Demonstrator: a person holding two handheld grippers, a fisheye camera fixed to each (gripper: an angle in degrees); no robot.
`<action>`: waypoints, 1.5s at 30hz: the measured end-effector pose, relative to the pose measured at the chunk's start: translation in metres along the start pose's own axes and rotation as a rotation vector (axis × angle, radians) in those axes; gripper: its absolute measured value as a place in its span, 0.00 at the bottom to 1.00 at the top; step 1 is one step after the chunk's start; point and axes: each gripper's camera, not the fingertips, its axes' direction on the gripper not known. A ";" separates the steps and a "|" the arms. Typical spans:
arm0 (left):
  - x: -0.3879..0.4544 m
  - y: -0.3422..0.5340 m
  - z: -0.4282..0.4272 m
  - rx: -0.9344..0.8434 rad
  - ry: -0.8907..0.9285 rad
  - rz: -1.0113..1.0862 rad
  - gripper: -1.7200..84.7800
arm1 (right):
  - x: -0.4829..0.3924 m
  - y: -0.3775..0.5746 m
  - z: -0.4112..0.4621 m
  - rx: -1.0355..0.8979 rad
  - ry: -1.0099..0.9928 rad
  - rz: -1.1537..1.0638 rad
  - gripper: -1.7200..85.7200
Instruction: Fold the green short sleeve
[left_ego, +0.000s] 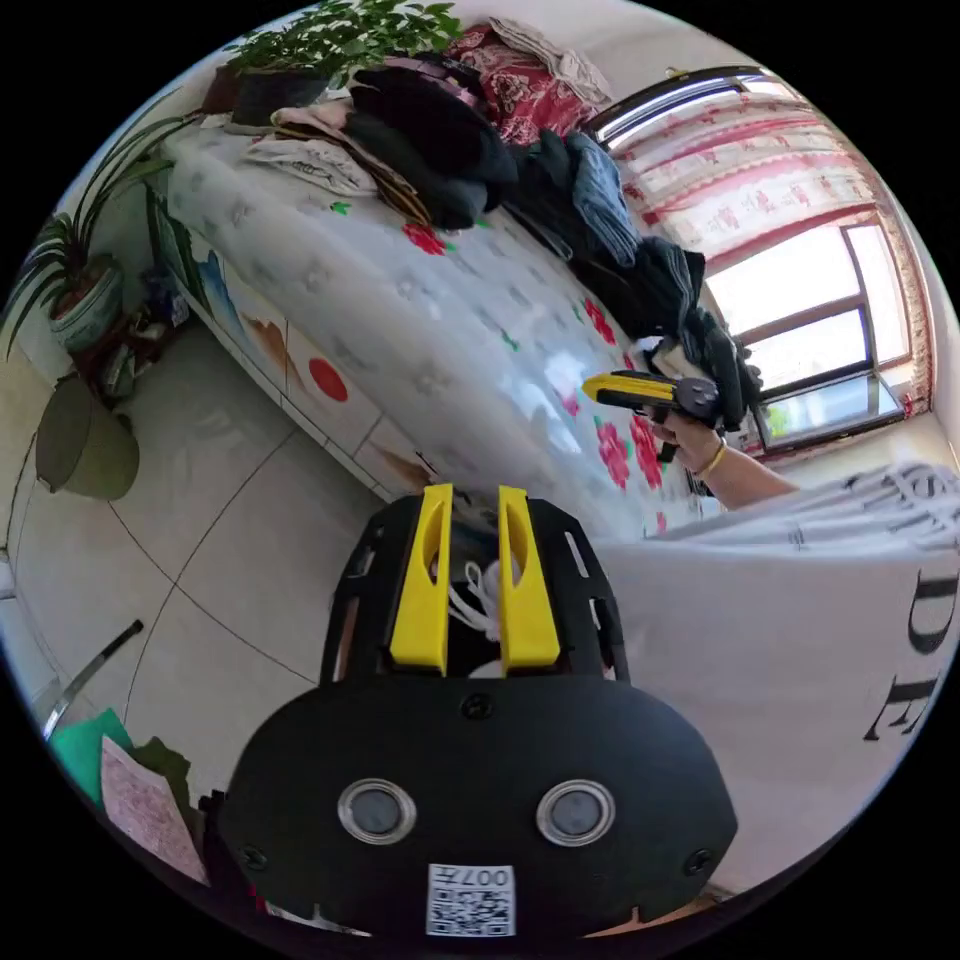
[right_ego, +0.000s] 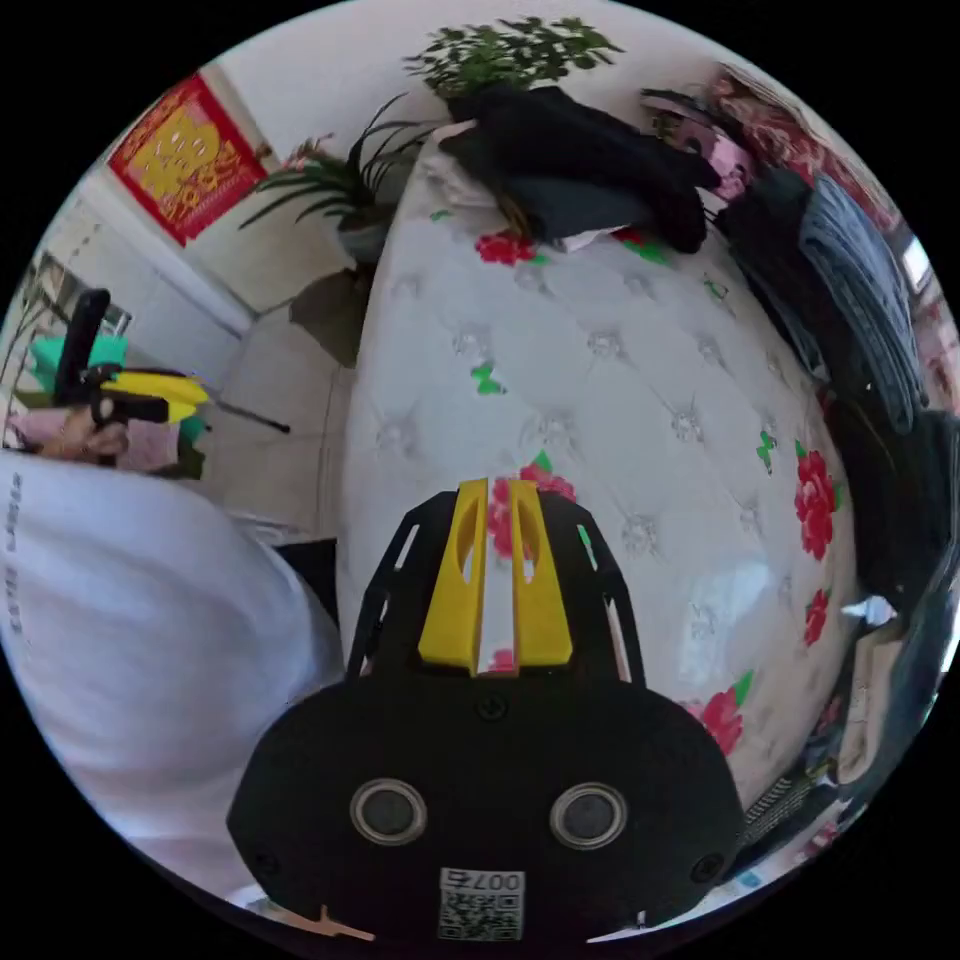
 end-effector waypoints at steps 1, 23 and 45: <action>0.020 0.025 -0.012 0.003 0.002 0.016 0.10 | -0.019 0.010 0.008 -0.029 0.039 -0.063 0.04; 0.077 0.321 -0.198 0.280 0.142 0.127 0.01 | -0.299 -0.113 -0.096 0.533 -0.301 -0.578 0.08; -0.055 0.608 -0.436 0.731 -0.343 -0.381 0.01 | -0.999 -0.271 -0.247 0.745 -0.252 -1.192 0.06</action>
